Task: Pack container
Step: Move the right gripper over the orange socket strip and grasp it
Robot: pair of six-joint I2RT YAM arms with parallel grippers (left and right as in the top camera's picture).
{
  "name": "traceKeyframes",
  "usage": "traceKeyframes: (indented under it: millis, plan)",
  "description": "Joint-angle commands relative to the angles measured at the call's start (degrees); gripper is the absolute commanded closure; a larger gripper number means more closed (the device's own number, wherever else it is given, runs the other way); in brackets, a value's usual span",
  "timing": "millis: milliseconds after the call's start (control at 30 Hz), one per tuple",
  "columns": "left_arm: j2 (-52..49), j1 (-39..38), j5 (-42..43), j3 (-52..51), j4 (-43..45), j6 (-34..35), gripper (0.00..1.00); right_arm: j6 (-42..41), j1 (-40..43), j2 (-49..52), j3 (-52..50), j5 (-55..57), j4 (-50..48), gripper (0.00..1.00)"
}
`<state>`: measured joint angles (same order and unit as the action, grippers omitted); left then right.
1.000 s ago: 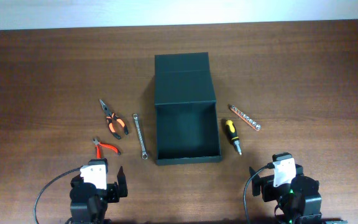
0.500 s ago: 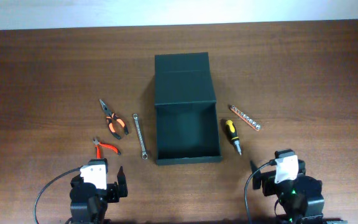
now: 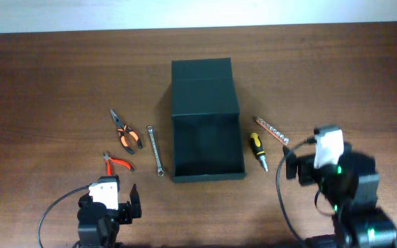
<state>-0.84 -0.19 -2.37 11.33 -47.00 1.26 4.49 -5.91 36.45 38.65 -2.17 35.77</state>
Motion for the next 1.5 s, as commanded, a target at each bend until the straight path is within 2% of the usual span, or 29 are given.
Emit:
traceKeyframes:
  millis: [0,267,433,667,833,900,1067,1167,1467]
  plan:
    - [0.5,0.4,-0.2,-0.4,0.2,-0.9,0.01,-0.5,0.4,8.7,7.7,0.1,1.8,0.01]
    - [0.5,0.4,-0.2,-0.4,0.2,-0.9,0.01,-0.5,0.4,31.3,27.9,0.0,17.0,0.01]
    - [0.5,0.4,-0.2,-0.4,0.2,-0.9,0.01,-0.4,0.4,44.2,36.0,0.3,22.0,0.01]
    - [0.5,0.4,-0.2,-0.4,0.2,-0.9,0.01,-0.4,0.4,53.5,36.9,2.1,22.6,0.01]
    - [0.5,0.4,-0.2,-0.4,0.2,-0.9,0.01,-0.3,0.4,57.8,36.9,11.6,22.9,0.01]
    - [0.5,0.4,-0.2,-0.4,0.2,-0.9,0.01,0.1,0.4,59.1,36.9,11.9,23.6,0.01]
    - [0.5,0.4,-0.2,-0.4,0.2,-0.9,0.01,13.5,0.4,62.6,36.9,7.3,22.5,0.01]
    - [0.5,0.4,-0.2,-0.4,0.2,-0.9,0.01,17.8,0.4,65.0,36.9,6.7,22.1,0.01]
    - [0.5,0.4,-0.2,-0.4,0.2,-0.9,0.01,19.3,0.4,71.8,36.9,3.9,19.5,0.01]
